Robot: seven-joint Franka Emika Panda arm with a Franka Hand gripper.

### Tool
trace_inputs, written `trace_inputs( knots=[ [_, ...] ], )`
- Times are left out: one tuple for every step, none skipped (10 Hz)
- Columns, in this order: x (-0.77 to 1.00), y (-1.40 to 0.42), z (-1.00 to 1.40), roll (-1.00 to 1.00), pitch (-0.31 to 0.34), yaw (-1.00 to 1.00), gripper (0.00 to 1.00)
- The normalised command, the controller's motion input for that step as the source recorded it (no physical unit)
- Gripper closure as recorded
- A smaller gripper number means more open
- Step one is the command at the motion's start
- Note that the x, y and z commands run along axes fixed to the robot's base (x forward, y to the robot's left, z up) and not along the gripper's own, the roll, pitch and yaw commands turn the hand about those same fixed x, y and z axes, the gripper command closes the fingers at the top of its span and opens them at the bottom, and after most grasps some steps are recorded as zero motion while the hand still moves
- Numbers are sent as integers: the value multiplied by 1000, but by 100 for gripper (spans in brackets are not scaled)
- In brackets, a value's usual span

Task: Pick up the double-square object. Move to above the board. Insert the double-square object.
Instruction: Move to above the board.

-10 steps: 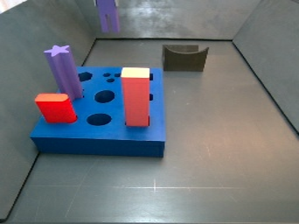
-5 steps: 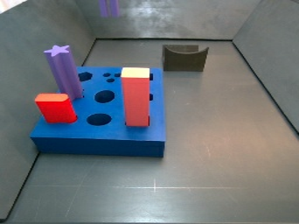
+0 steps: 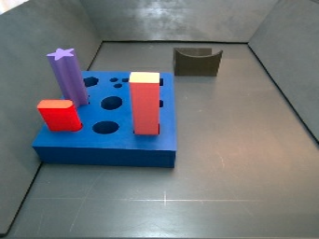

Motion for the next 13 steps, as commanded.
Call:
trace_inputs(
  knots=[
    [387, -1000, 180, 178, 380, 300, 100],
    [394, -1000, 154, 181, 360, 267, 100],
    [402, -1000, 159, 143, 332, 216, 100],
    [413, -1000, 163, 22, 250, 102, 100],
    [414, -1000, 160, 2, 184, 58, 100],
    [416, -1000, 161, 17, 148, 44, 100],
    [426, -1000, 164, -9, 119, 23, 100],
    [432, -1000, 165, -2, 113, 21, 100],
    [442, -1000, 167, 4, 122, 11, 100],
    [453, -1000, 171, -1, 128, 11, 100],
    [461, -1000, 170, -8, 125, 10, 100],
    [472, -1000, 173, 5, 127, 9, 100],
    [489, -1000, 176, 5, 130, 11, 100]
  ],
)
